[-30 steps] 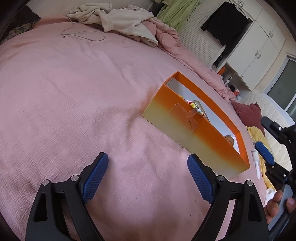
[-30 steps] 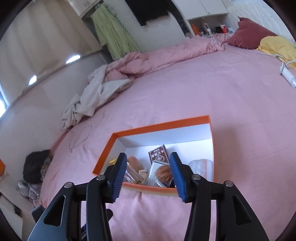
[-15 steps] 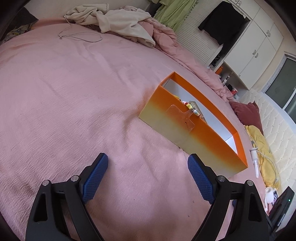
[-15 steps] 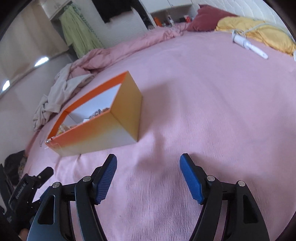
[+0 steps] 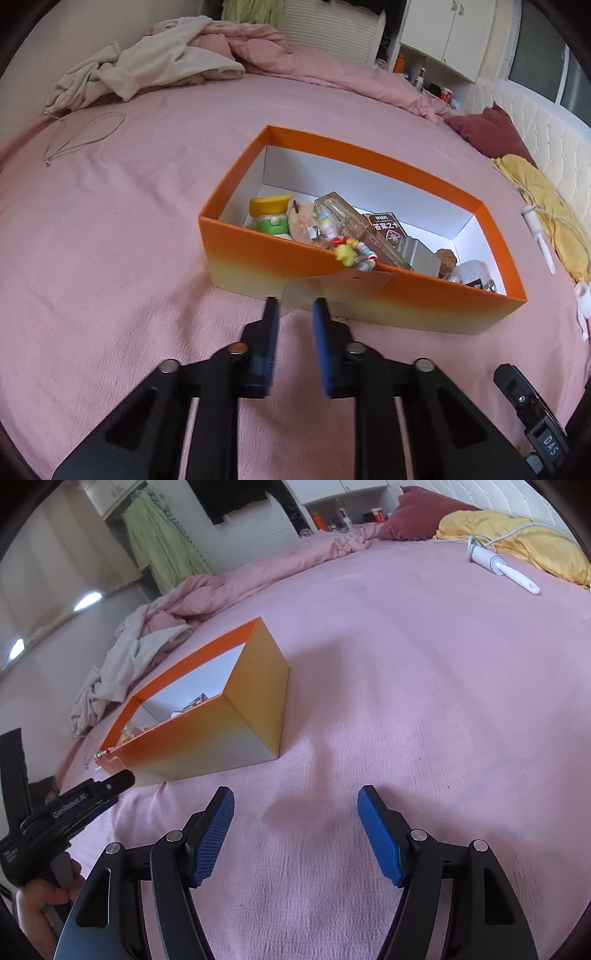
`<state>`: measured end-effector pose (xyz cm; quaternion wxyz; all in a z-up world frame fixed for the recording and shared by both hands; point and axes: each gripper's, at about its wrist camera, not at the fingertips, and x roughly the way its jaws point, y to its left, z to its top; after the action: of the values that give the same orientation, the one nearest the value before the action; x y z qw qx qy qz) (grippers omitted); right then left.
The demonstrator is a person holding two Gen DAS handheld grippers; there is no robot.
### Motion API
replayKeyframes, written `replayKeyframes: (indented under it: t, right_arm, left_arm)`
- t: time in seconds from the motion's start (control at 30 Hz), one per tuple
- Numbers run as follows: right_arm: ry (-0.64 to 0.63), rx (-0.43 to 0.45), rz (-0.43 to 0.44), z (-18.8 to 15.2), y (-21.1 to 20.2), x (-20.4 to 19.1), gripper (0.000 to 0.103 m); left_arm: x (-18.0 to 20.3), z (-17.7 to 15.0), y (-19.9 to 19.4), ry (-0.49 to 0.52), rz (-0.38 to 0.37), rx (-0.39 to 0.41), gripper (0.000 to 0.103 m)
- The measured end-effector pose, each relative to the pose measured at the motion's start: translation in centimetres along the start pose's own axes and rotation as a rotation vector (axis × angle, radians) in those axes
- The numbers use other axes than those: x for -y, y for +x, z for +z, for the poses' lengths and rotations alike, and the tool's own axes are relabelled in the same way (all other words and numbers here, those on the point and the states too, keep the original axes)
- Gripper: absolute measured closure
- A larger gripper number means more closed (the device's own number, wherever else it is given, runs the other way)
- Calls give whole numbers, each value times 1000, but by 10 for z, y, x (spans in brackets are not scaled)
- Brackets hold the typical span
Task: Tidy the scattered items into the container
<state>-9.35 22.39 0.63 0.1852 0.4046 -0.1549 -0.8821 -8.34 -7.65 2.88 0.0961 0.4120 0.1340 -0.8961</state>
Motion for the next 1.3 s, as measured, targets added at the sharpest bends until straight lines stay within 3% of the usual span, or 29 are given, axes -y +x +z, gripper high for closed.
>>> replayKeyframes:
  t: [0.07, 0.27, 0.47, 0.67, 0.8, 0.87, 1.03, 1.3]
  right_arm:
    - [0, -1, 0, 0, 1, 0, 33]
    - [3, 0, 2, -1, 0, 0, 33]
    - [8, 0, 6, -2, 1, 0, 33]
    - [11, 1, 5, -3, 1, -3, 33]
    - [14, 2, 8, -5, 1, -4, 32]
    - [13, 1, 6, -5, 1, -5, 32]
    - [14, 2, 5, -6, 1, -6, 31]
    - [14, -2, 8, -7, 1, -8, 31]
  left_arm:
    - [3, 1, -8, 18, -5, 18, 93]
    - [16, 21, -24, 68, -2, 48, 93]
    - [33, 48, -52, 106, -53, 131, 93]
    - [63, 58, -37, 276, 66, 101, 93]
    - [66, 61, -32, 270, 102, 89, 92]
    - [67, 62, -31, 266, 116, 77, 78]
    - [66, 53, -36, 244, 114, 65, 76]
    - [54, 53, -9, 150, 49, -54, 72]
